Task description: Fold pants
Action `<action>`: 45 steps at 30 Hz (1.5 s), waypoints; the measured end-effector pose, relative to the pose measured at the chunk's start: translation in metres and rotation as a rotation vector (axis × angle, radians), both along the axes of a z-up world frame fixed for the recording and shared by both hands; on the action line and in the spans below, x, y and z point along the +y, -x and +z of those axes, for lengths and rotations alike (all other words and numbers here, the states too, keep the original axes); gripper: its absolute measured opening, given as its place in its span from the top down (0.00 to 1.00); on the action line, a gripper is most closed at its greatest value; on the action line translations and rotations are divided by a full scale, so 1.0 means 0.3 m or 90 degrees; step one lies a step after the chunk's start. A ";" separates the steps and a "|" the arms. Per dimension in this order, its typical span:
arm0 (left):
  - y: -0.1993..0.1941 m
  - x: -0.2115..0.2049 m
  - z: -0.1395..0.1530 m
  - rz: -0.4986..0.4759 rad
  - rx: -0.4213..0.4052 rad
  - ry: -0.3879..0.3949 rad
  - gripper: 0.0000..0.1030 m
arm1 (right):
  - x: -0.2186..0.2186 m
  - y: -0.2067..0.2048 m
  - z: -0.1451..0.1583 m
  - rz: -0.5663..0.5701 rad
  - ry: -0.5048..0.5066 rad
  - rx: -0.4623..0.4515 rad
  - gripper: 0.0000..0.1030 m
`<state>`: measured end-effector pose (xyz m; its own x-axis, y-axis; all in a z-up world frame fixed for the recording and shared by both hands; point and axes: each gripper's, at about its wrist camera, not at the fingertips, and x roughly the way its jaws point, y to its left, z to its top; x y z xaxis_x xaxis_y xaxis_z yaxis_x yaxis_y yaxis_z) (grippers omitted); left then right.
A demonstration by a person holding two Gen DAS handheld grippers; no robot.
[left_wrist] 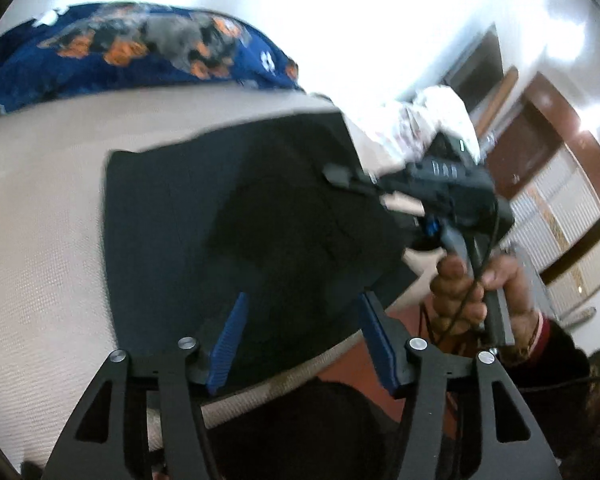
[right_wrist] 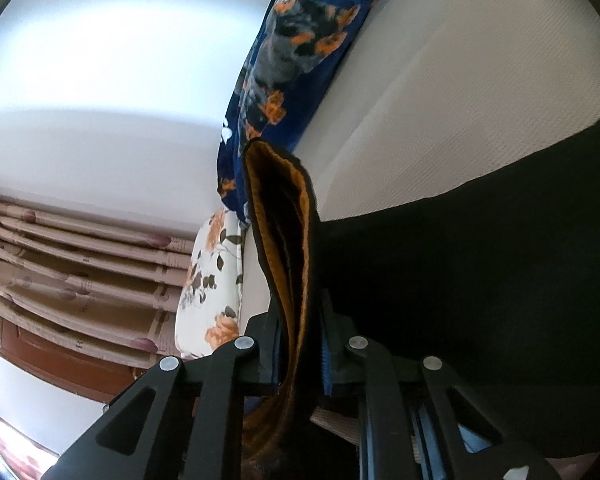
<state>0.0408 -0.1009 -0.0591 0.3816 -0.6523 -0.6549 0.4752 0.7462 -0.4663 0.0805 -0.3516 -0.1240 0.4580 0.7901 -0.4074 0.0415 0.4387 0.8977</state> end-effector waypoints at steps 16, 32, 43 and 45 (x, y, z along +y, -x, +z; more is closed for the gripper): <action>-0.102 0.147 -0.075 0.101 0.074 0.032 0.39 | -0.272 0.064 -0.074 -0.095 -0.018 0.023 0.86; -0.109 0.073 -0.104 0.061 0.072 -0.037 0.38 | -0.398 0.119 -0.144 -0.145 -0.031 0.043 0.86; -0.129 0.062 -0.138 0.059 0.101 -0.051 0.37 | -0.469 0.133 -0.197 -0.165 0.009 0.053 0.83; -0.128 0.060 -0.134 0.057 0.099 -0.051 0.37 | -0.526 0.168 -0.175 -0.209 0.016 0.051 0.82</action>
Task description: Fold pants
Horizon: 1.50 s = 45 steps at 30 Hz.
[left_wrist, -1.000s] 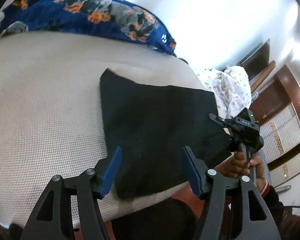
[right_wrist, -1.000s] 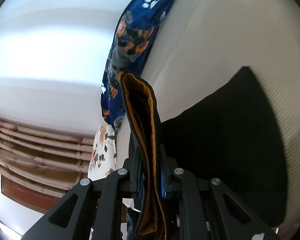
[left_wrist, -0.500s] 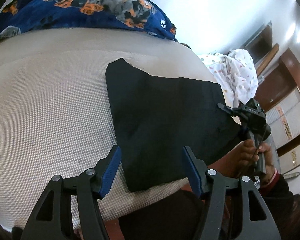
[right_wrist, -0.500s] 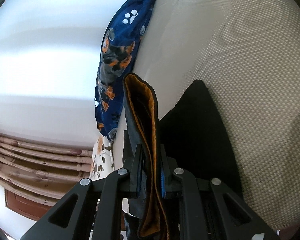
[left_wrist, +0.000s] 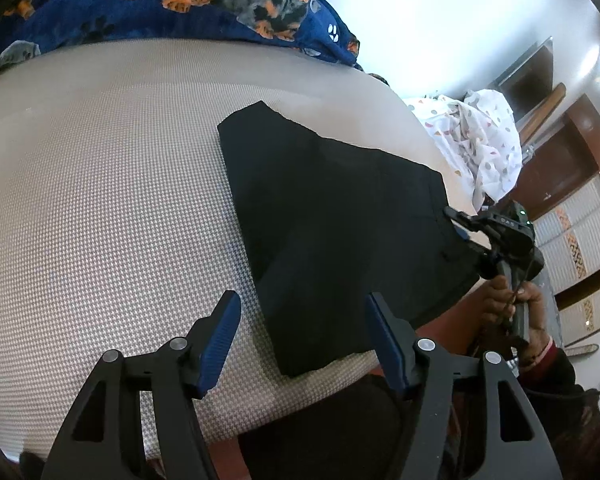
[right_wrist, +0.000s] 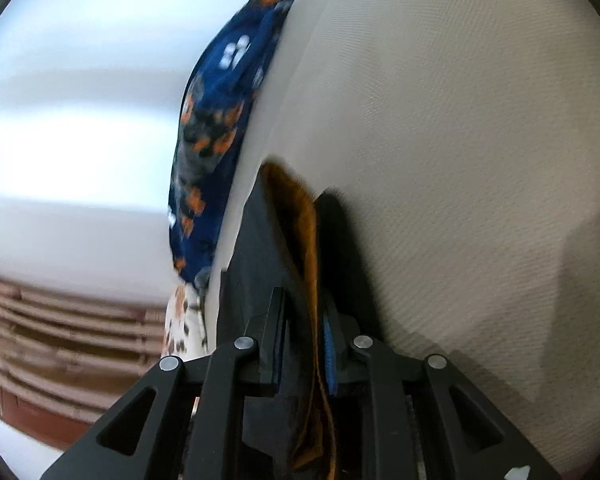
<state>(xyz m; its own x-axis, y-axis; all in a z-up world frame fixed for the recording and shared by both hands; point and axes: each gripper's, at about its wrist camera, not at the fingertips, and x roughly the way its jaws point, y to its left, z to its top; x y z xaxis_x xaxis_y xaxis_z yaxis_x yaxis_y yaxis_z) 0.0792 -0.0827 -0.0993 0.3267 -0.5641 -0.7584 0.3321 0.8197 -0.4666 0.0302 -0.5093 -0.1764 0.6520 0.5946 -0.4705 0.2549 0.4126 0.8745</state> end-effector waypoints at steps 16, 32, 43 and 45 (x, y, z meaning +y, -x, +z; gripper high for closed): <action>-0.002 -0.011 -0.015 -0.017 0.019 0.014 0.36 | 0.086 0.277 0.037 0.008 -0.113 0.041 0.64; 0.012 -0.007 -0.016 -0.011 0.026 -0.001 0.36 | 0.099 0.228 0.124 -0.018 -0.025 0.000 0.87; 0.035 -0.051 -0.030 -0.046 0.023 -0.022 0.31 | 0.112 0.374 -0.003 -0.046 -0.075 0.090 0.90; 0.042 -0.055 -0.038 -0.051 0.022 -0.031 0.31 | 0.095 0.381 -0.055 -0.057 -0.082 0.114 0.91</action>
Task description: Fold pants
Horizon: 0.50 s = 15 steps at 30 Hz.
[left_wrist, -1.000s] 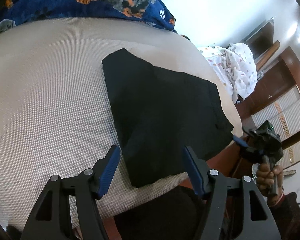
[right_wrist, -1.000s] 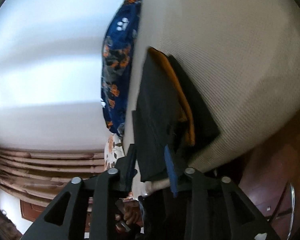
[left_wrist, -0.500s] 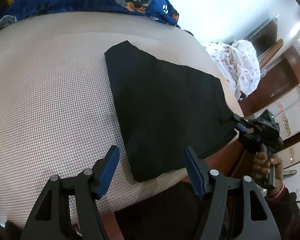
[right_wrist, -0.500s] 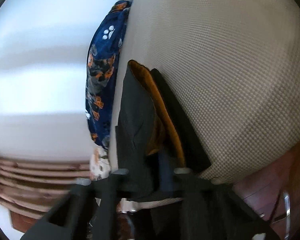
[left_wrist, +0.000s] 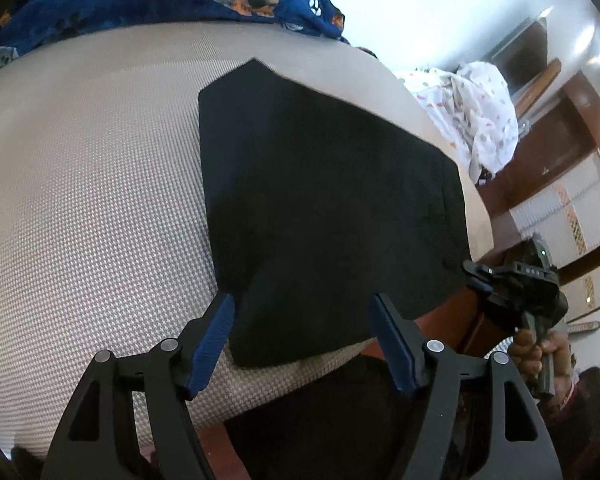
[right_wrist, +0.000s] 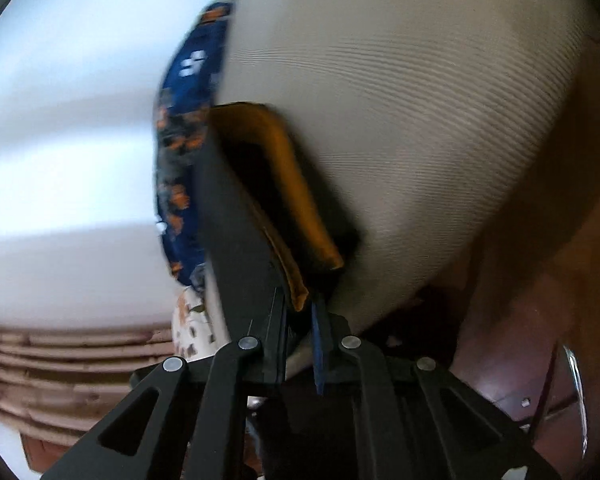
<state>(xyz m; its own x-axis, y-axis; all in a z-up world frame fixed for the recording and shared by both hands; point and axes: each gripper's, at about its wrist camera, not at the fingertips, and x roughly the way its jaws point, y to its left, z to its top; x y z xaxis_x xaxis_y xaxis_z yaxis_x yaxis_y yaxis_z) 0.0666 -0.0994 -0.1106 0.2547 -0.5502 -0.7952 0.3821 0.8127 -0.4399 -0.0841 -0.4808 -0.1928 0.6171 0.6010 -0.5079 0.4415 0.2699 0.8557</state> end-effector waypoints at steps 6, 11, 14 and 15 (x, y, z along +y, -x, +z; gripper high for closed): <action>-0.013 -0.013 -0.021 0.002 0.006 -0.008 0.29 | -0.006 -0.036 0.058 0.016 0.055 -0.015 0.90; -0.023 -0.025 -0.077 0.001 0.046 -0.017 0.28 | 0.001 -0.040 0.050 0.026 0.080 -0.007 0.89; -0.019 -0.019 -0.088 0.007 0.048 -0.008 0.28 | 0.003 -0.033 0.041 0.021 0.065 -0.006 0.86; -0.019 -0.023 -0.087 0.005 0.046 -0.011 0.28 | 0.003 -0.030 0.043 0.020 0.070 -0.006 0.86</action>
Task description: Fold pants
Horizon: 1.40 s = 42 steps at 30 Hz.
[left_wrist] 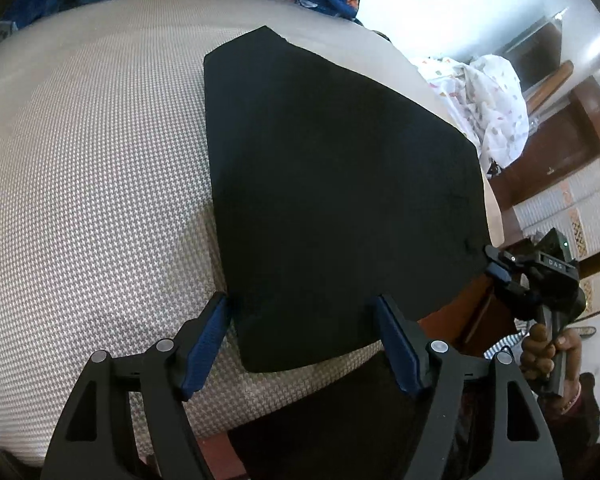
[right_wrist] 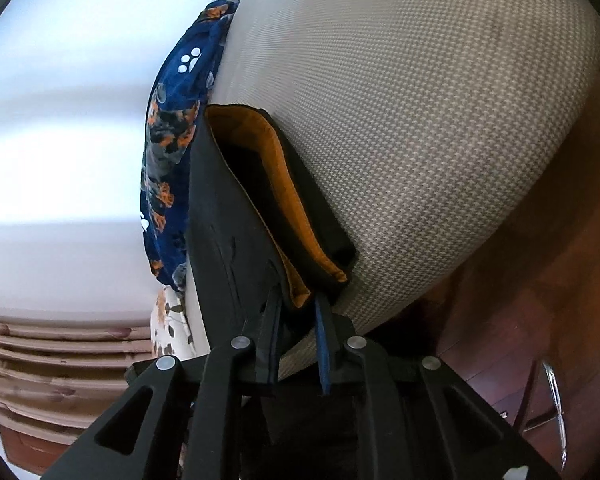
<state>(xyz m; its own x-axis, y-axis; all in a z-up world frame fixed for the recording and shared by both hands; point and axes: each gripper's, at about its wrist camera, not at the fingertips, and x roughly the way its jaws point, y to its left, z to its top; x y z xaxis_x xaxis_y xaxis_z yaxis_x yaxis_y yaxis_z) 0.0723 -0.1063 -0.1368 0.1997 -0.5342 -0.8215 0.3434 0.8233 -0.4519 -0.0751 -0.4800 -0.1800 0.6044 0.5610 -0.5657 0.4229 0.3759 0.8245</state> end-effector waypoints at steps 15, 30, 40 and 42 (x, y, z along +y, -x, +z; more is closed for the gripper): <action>-0.001 -0.009 -0.004 -0.001 0.000 0.000 0.27 | -0.039 0.047 0.024 -0.037 0.036 -0.008 0.53; 0.002 -0.004 0.003 0.010 0.006 0.001 0.26 | 0.057 -0.042 0.102 0.059 0.123 -0.056 0.82; -0.015 0.015 -0.008 0.041 0.014 0.013 0.26 | 0.003 -0.124 0.076 0.056 0.110 -0.078 0.83; -0.011 0.004 -0.005 0.035 0.008 0.006 0.26 | -0.035 -0.108 -0.031 0.037 0.055 -0.041 0.84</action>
<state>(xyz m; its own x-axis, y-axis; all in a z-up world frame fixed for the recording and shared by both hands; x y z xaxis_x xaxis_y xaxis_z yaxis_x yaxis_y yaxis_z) 0.0757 -0.1052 -0.1383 0.2190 -0.5306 -0.8189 0.2914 0.8365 -0.4641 -0.0428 -0.4905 -0.1894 0.6093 0.5465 -0.5746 0.3456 0.4691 0.8127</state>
